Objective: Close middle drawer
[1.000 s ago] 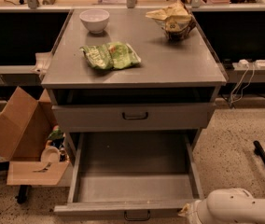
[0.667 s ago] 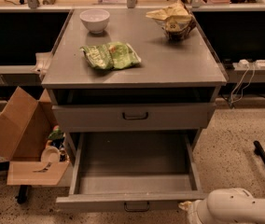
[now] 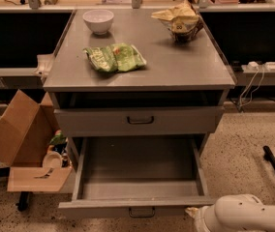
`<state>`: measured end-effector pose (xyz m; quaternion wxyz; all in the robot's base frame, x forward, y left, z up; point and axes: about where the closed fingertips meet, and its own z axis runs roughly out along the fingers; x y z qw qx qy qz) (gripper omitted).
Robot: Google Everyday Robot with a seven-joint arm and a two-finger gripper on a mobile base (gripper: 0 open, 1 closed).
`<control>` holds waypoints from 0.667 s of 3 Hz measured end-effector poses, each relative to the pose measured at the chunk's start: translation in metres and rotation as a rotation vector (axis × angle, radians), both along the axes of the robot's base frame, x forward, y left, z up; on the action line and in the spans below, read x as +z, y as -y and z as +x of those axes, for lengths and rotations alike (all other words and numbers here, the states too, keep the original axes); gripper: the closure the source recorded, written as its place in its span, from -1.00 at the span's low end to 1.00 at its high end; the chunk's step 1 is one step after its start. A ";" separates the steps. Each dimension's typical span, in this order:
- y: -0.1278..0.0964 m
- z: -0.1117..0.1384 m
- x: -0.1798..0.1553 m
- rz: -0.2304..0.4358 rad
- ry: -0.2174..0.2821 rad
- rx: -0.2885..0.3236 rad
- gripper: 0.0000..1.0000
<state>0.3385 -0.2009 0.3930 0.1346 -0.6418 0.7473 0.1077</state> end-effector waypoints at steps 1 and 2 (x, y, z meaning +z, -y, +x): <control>0.007 0.021 0.005 -0.001 0.058 0.008 -0.15; 0.013 0.045 0.009 0.002 0.114 0.018 0.31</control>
Offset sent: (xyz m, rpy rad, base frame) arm 0.0766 -0.0236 0.0160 0.0030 -0.1873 0.0275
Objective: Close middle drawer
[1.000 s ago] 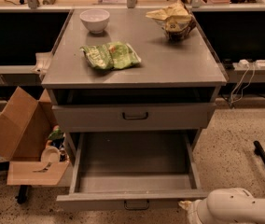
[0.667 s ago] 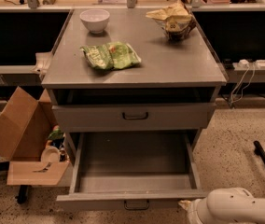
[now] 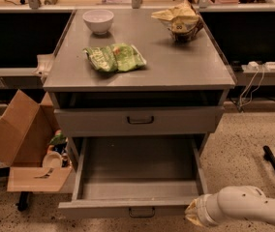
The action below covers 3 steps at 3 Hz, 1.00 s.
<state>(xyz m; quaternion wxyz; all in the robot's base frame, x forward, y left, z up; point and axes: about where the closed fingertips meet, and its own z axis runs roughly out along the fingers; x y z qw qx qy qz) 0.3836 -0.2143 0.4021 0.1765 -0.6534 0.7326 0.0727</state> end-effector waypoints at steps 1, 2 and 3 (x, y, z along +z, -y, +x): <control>0.004 0.014 0.001 0.009 0.032 0.000 0.78; 0.004 0.014 0.001 0.009 0.032 0.000 1.00; 0.004 0.016 0.001 0.013 0.039 0.000 1.00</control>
Offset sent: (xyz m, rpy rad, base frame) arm 0.0584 -0.0158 -0.0028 0.0519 -0.1179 -0.0098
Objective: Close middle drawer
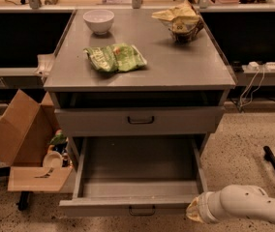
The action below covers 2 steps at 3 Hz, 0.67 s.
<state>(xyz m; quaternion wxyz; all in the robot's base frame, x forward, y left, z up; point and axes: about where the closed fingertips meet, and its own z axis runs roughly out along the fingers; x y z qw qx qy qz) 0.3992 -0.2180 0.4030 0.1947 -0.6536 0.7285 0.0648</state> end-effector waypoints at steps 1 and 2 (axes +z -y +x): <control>0.000 0.003 0.000 0.006 0.010 0.001 1.00; 0.000 0.003 0.000 0.006 0.010 0.001 0.59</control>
Offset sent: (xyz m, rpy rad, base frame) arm 0.0034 0.0003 0.0005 0.0064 -0.0099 0.0009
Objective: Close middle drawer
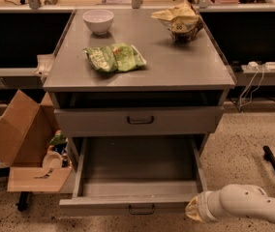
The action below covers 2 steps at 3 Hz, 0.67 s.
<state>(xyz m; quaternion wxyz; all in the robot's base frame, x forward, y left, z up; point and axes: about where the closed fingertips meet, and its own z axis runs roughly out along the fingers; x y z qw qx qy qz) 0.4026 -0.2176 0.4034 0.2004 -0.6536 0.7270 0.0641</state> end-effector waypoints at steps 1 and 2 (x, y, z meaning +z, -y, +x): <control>0.000 0.000 0.000 0.000 0.000 0.000 0.09; 0.000 0.000 0.000 0.000 0.000 0.000 -0.34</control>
Offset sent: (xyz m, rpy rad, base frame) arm 0.0000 0.0000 0.0000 0.0000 0.0000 0.0000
